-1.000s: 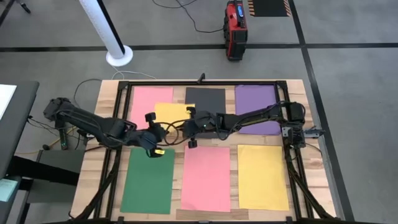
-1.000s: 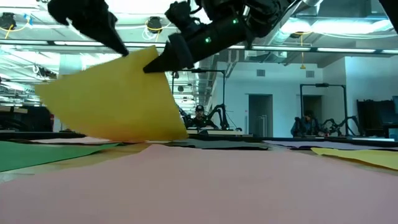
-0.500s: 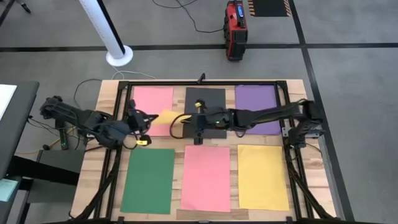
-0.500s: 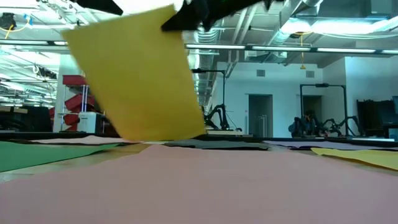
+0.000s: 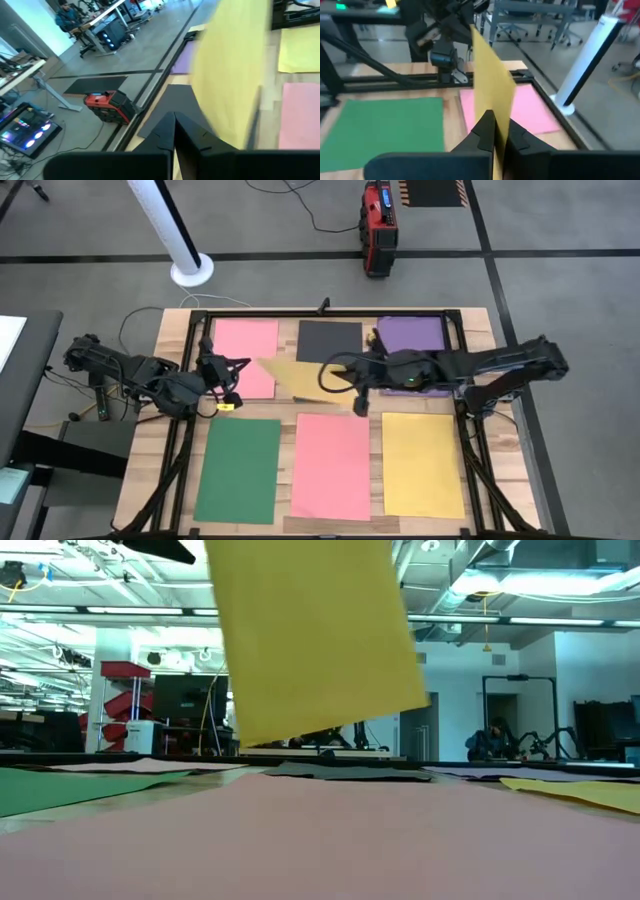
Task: Organize paper
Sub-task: Stack the left yellow paper on the other yellow paper
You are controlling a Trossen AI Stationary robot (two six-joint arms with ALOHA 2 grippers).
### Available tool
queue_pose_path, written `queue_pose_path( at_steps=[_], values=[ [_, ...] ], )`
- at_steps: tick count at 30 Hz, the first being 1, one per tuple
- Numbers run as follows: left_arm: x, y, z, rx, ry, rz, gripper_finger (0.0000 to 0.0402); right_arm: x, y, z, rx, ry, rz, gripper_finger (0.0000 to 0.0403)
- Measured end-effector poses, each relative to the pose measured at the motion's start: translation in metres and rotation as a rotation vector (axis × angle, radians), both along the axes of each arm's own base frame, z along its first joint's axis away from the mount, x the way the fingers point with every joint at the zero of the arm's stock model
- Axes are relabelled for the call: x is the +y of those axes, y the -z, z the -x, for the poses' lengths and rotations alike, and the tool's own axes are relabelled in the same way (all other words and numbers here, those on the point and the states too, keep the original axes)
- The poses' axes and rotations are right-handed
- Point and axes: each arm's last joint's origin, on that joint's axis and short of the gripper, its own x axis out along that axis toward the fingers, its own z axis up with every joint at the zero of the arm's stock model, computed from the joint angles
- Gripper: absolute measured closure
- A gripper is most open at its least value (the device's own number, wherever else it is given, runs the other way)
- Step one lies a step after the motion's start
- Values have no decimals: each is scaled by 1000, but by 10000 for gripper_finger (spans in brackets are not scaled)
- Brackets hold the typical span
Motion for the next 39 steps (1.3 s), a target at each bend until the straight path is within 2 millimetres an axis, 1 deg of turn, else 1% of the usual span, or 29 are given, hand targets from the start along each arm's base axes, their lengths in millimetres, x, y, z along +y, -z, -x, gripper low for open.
queue_pose_path(
  at_steps=[4,8,11,17,21,23,25,29,32,34,36,39],
  values=[
    [0,0,0,-1,-16,-14,401,10,-10,20,-13,8,-93,403],
    [1,0,1,10,-27,-41,401,18,-13,36,9,14,-203,403],
    [1,-1,1,9,-40,-51,401,22,-11,48,58,41,-300,403],
    [2,1,2,15,-50,-37,401,29,1,69,195,137,-493,403],
    [2,3,3,24,-57,-30,401,34,6,76,259,176,-606,403],
    [2,4,3,29,-59,-33,401,36,5,80,259,178,-646,403],
    [3,4,3,30,-67,-41,401,36,-1,86,232,174,-682,403],
    [3,4,4,38,-61,-41,401,33,-14,103,158,188,-750,403],
    [1,6,3,55,-10,-6,401,30,-21,119,113,213,-807,403],
    [-1,10,1,69,44,35,401,29,-22,129,125,233,-846,403],
    [-3,18,-5,99,94,83,401,29,-21,137,152,260,-875,403],
    [-7,35,-18,185,144,162,401,33,-18,142,191,275,-893,403]
  ],
)
